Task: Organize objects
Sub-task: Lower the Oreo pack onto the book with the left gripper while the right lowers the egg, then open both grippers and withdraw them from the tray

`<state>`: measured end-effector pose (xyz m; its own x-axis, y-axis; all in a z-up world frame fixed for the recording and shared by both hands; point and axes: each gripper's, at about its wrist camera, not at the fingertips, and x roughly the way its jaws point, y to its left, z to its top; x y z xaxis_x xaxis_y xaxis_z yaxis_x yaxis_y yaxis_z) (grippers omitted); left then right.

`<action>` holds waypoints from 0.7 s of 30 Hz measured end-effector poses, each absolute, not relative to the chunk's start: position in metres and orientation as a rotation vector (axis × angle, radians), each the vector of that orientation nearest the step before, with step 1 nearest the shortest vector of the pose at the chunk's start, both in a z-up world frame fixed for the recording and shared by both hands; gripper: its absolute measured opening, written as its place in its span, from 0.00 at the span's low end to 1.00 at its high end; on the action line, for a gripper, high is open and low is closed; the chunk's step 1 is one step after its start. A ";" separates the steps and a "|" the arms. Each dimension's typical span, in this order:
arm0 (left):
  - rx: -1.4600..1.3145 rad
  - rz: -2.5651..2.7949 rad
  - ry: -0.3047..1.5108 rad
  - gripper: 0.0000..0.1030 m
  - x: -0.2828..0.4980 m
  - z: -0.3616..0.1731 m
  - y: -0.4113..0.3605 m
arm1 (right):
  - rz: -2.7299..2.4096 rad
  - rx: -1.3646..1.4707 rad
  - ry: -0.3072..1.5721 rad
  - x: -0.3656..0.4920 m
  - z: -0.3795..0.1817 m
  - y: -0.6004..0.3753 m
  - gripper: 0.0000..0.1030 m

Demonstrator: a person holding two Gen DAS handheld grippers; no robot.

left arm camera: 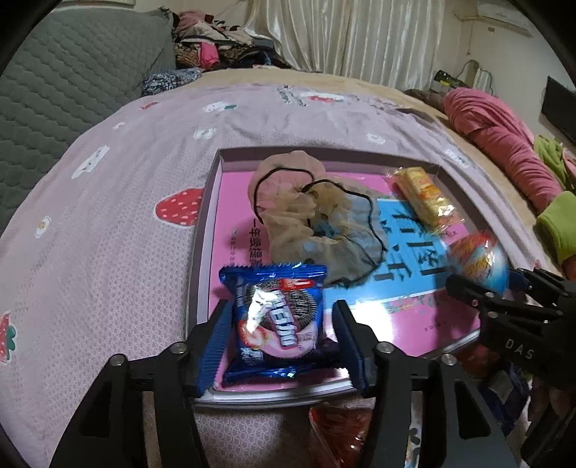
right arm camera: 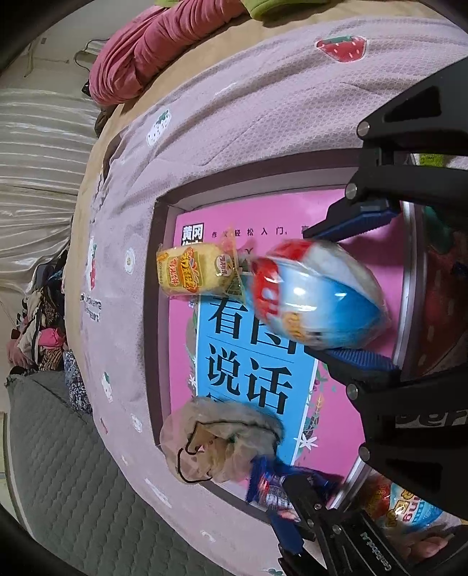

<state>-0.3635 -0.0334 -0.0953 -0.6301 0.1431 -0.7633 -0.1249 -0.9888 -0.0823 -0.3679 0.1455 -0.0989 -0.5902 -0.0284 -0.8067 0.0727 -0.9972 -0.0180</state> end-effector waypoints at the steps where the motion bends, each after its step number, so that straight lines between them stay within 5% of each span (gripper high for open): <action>1: -1.258 2.713 -0.036 0.62 -0.362 -0.093 -0.033 | -2.759 1.389 0.079 -0.367 -0.097 0.146 0.58; 21: -1.210 2.763 -0.025 0.72 -0.356 -0.076 -0.038 | -2.805 1.323 0.077 -0.353 -0.073 0.143 0.62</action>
<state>-0.3559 -0.0377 -0.0763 -0.6717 0.1212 -0.7309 -0.1079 -0.9920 -0.0653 -0.3533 0.1434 -0.0728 -0.6357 -0.0149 -0.7718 0.0569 -0.9980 -0.0277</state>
